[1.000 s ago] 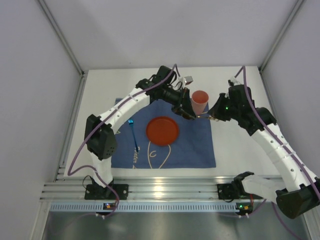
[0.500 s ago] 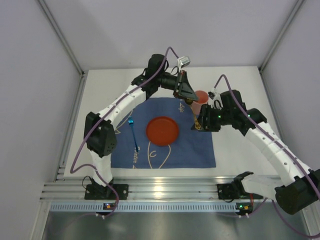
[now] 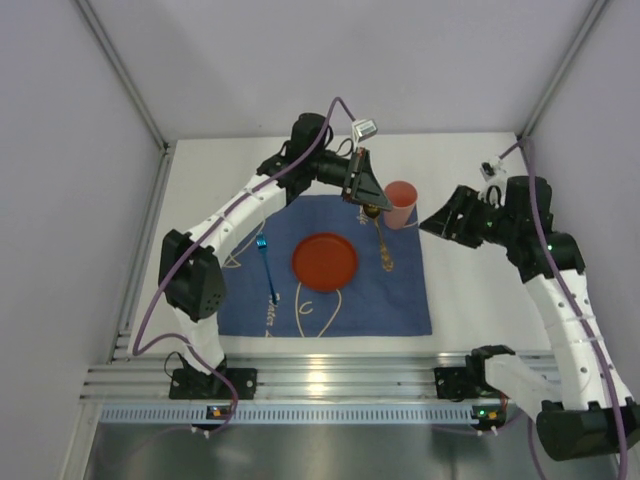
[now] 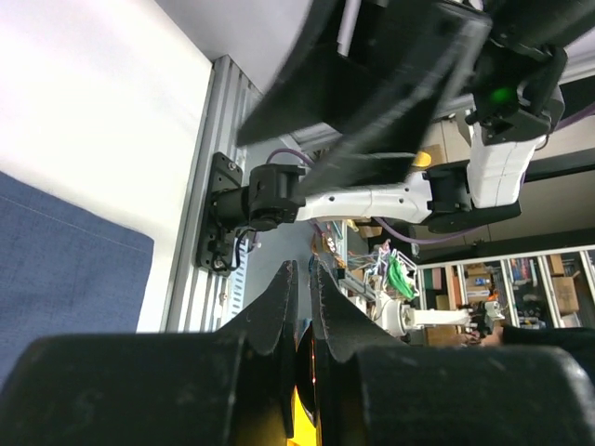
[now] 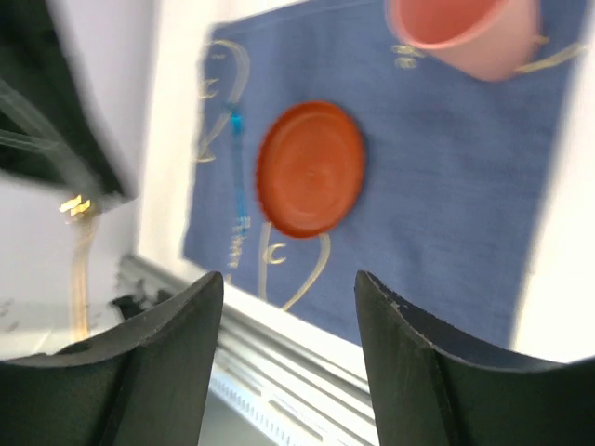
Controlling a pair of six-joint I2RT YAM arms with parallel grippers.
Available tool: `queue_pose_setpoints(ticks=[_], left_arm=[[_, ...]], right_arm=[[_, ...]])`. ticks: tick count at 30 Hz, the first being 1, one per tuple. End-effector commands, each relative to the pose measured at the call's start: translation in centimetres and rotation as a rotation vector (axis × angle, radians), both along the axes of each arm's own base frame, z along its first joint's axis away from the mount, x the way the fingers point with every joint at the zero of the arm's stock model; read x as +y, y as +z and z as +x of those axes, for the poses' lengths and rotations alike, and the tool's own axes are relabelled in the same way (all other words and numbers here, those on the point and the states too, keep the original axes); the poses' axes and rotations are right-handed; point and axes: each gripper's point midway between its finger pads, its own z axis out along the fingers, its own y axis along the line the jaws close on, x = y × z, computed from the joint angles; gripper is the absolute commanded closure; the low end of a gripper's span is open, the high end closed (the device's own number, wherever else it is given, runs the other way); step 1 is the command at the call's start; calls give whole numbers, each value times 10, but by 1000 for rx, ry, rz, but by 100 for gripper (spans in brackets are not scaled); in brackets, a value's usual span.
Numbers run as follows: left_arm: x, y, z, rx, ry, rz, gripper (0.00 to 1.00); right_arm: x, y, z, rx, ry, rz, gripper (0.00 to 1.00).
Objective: Set the dinner table for one person
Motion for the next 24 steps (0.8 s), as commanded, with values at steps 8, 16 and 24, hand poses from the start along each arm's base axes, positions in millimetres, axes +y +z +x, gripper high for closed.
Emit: queue_pose_setpoints(ticks=[8, 16, 24], left_arm=[[5, 14, -2, -97, 25, -19, 100], [4, 9, 0, -90, 32, -10, 100], [2, 10, -1, -93, 38, -8, 100]], right_arm=[[63, 80, -40, -157, 293, 554, 38], [82, 82, -50, -140, 364, 559, 38], [113, 74, -54, -105, 431, 550, 41]])
